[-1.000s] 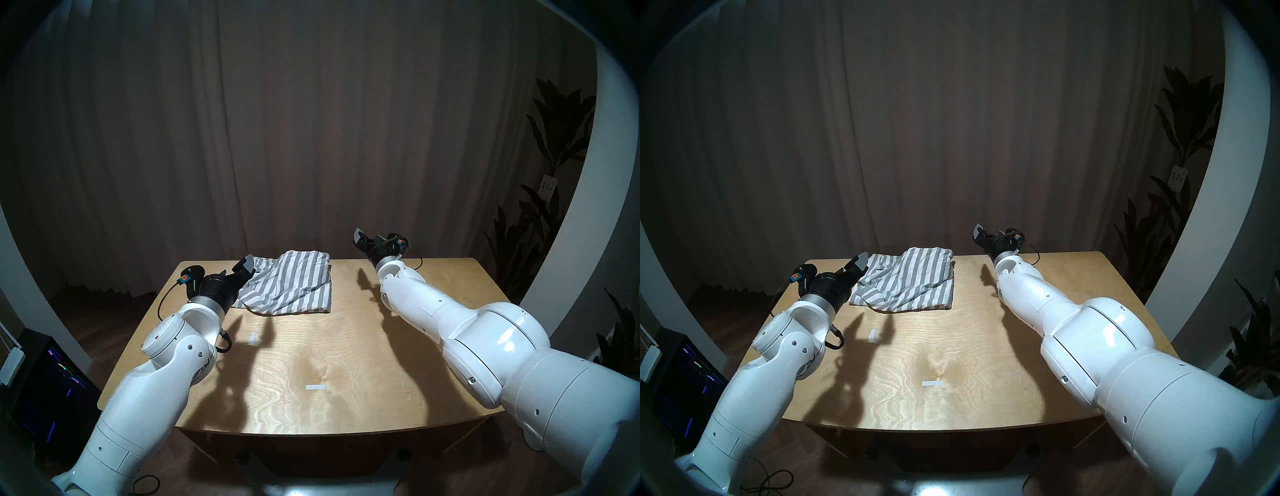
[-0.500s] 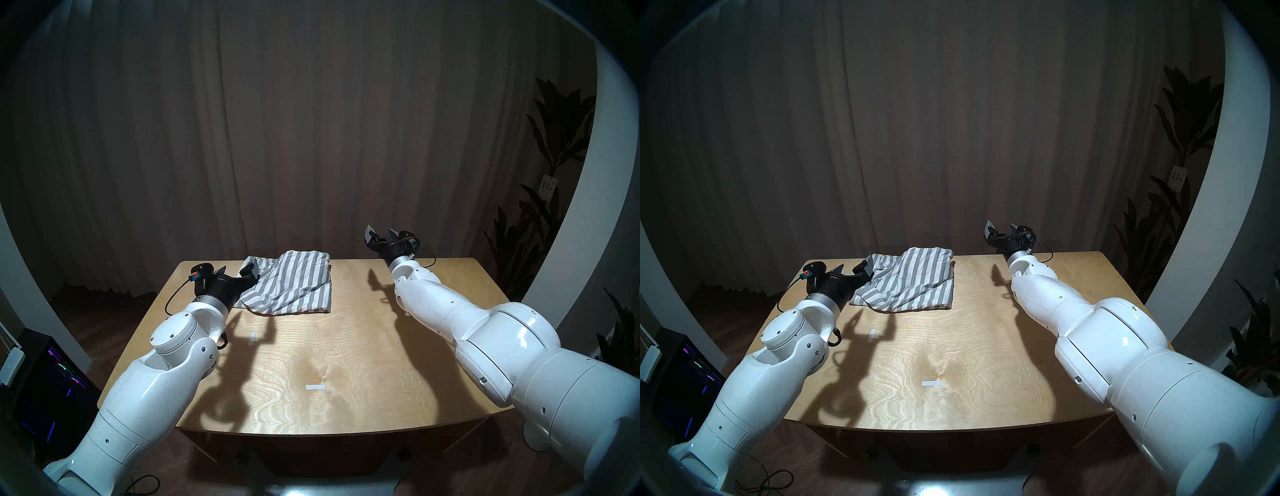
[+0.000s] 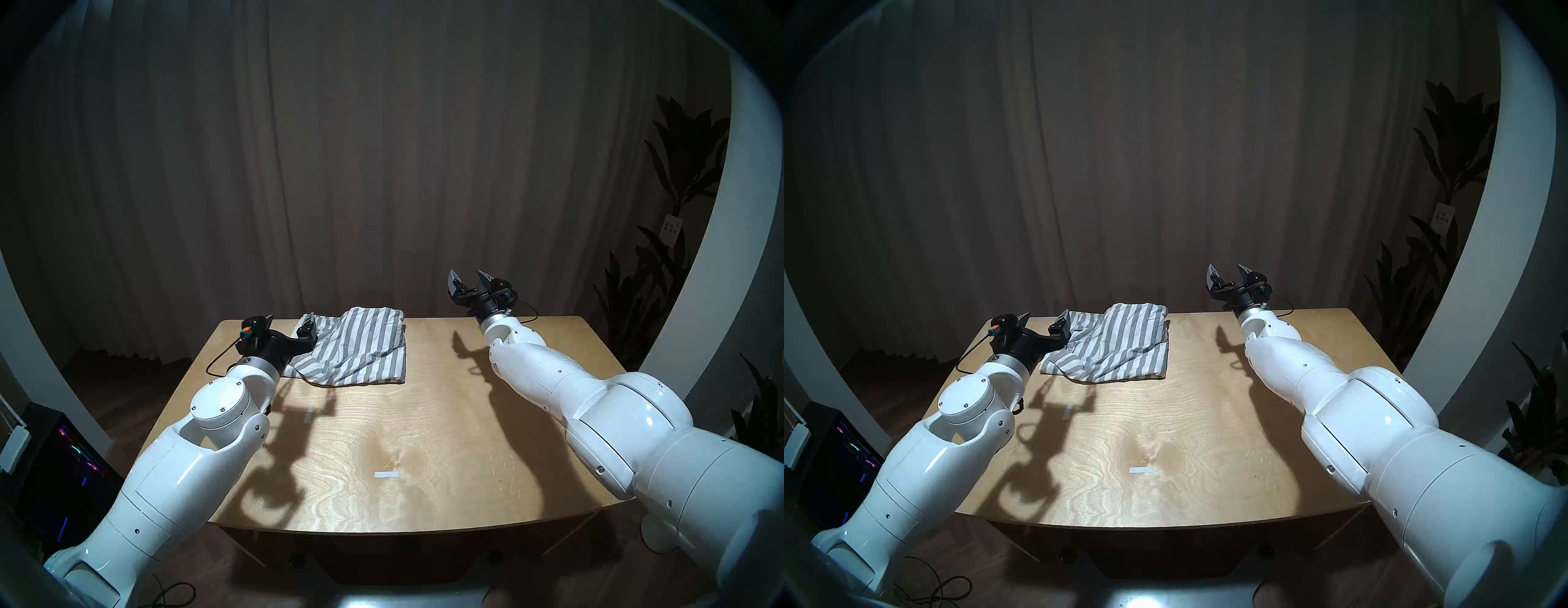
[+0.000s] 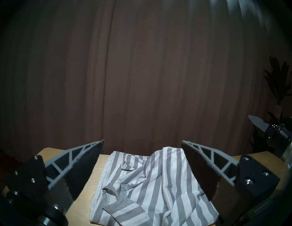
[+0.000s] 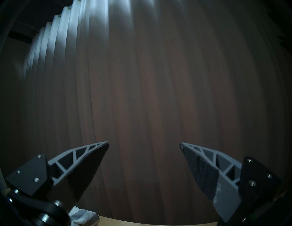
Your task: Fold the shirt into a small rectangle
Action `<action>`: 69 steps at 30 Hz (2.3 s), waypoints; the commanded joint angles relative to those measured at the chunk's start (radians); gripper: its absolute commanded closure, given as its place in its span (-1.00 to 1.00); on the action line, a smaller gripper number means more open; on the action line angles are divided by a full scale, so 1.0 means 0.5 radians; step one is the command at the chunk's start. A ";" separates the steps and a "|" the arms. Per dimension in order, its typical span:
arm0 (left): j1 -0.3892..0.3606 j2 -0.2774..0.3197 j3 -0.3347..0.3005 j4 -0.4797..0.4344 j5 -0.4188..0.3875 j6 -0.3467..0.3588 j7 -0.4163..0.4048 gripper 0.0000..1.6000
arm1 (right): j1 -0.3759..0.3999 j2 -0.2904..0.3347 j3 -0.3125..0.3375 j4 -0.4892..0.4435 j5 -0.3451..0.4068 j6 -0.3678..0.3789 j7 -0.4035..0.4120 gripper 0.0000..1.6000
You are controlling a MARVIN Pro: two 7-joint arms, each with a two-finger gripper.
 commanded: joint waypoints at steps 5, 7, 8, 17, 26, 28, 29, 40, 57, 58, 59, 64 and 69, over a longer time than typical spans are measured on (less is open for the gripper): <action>-0.152 0.059 0.048 0.064 0.272 -0.071 0.013 -1.00 | -0.013 0.015 -0.020 -0.115 -0.036 -0.147 0.067 -1.00; -0.162 0.065 0.065 0.082 0.318 -0.080 0.017 -1.00 | -0.021 0.020 -0.025 -0.130 -0.044 -0.167 0.076 -1.00; -0.167 0.068 0.074 0.091 0.341 -0.085 0.019 -1.00 | -0.024 0.023 -0.030 -0.138 -0.050 -0.177 0.081 -1.00; -0.231 0.081 0.141 0.169 0.536 -0.125 0.061 -1.00 | -0.063 0.068 -0.034 -0.149 -0.081 -0.235 0.041 -1.00; -0.287 0.078 0.210 0.196 0.682 -0.191 0.080 -1.00 | -0.121 0.121 -0.035 -0.117 -0.126 -0.256 -0.055 -1.00; -0.295 0.076 0.228 0.199 0.705 -0.207 0.077 -1.00 | -0.135 0.129 -0.029 -0.107 -0.131 -0.252 -0.093 -1.00; -0.298 0.074 0.232 0.201 0.712 -0.212 0.080 -1.00 | -0.140 0.129 -0.025 -0.105 -0.128 -0.243 -0.106 -1.00; -0.341 0.070 0.246 0.264 0.754 -0.269 0.091 -1.00 | -0.150 0.133 -0.014 -0.116 -0.170 -0.221 -0.273 -1.00; -0.378 0.057 0.237 0.417 0.704 -0.379 -0.004 -1.00 | -0.177 0.122 -0.010 -0.116 -0.231 -0.132 -0.523 -1.00; -0.378 0.067 0.234 0.422 0.703 -0.386 -0.018 -1.00 | -0.176 0.123 -0.010 -0.117 -0.235 -0.126 -0.534 -1.00; -0.379 0.080 0.234 0.425 0.701 -0.392 -0.043 -1.00 | -0.175 0.124 -0.010 -0.118 -0.238 -0.119 -0.543 -1.00; -0.382 0.129 0.217 0.448 0.655 -0.421 -0.152 -1.00 | -0.173 0.118 -0.010 -0.124 -0.257 -0.080 -0.595 -1.00; -0.402 0.155 0.175 0.481 0.588 -0.442 -0.230 -1.00 | -0.178 0.108 -0.016 -0.132 -0.278 -0.040 -0.641 -1.00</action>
